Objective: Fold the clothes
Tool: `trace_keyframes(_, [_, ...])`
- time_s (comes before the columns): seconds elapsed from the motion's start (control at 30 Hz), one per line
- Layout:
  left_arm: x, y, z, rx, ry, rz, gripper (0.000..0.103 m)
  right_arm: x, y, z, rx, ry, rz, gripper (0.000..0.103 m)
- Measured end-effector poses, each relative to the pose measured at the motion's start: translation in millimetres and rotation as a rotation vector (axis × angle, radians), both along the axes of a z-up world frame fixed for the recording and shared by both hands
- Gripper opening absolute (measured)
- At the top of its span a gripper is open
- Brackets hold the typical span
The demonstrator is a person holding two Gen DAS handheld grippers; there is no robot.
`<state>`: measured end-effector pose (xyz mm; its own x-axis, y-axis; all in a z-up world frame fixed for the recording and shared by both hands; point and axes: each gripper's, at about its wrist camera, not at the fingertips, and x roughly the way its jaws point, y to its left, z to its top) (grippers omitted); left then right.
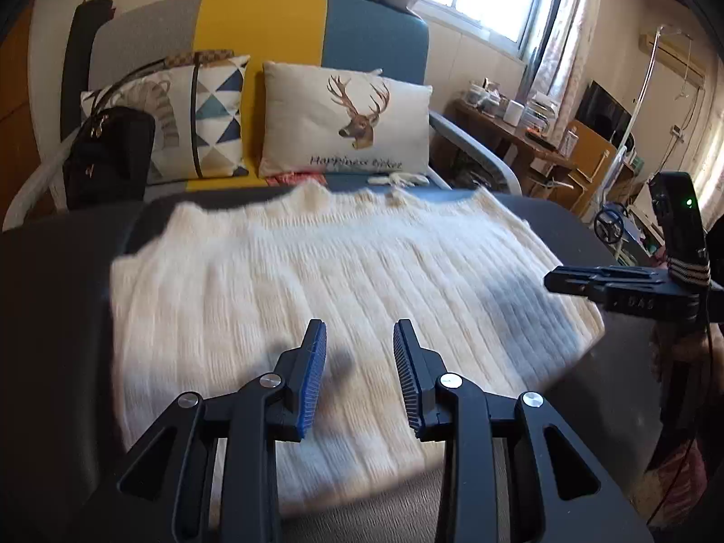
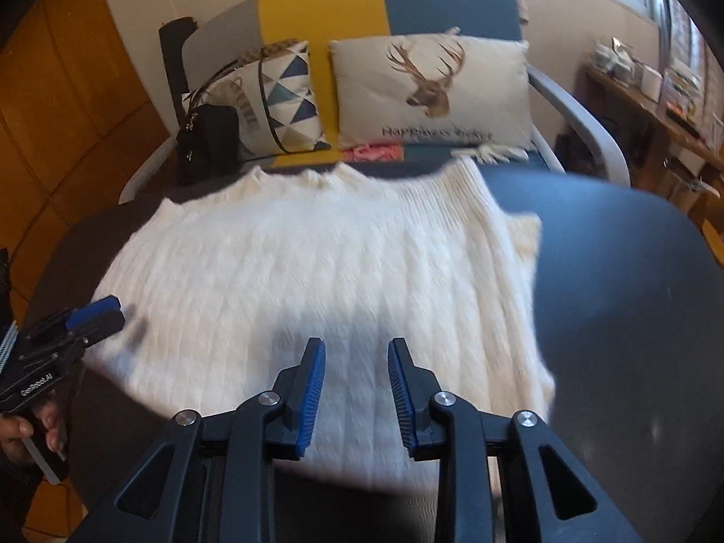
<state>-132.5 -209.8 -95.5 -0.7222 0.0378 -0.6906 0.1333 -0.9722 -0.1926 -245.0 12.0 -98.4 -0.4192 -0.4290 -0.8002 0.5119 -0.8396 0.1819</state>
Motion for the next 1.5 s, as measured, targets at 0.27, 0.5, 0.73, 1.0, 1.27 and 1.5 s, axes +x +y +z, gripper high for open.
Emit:
trace_keyframes(0.27, [-15,-39,-16,0.036,-0.034,0.060,0.034,-41,-12,-24,0.040,-0.051,0.002,0.029])
trace_keyframes(0.5, [-82,-40,-14,-0.015,-0.103,-0.097,0.043,-69,-53,-11,0.004,-0.052,0.206,0.033])
trace_keyframes(0.73, [-107,-45,-46,-0.016,-0.188,-0.135,0.052,-91,-84,-43,0.110,-0.113,0.272,0.036])
trace_keyframes(1.0, [-111,-48,-35,-0.014,-0.109,-0.055,0.005,-87,-85,-27,0.127,-0.010,0.270,0.004])
trace_keyframes(1.27, [-109,-53,-40,0.006,-0.121,0.010,0.023,-89,-80,-36,0.099,0.000,0.214,0.004])
trace_keyframes(1.5, [-86,-78,-17,0.074,-0.063,0.032,0.026,-78,-86,-4,0.084,0.091,0.227,0.004])
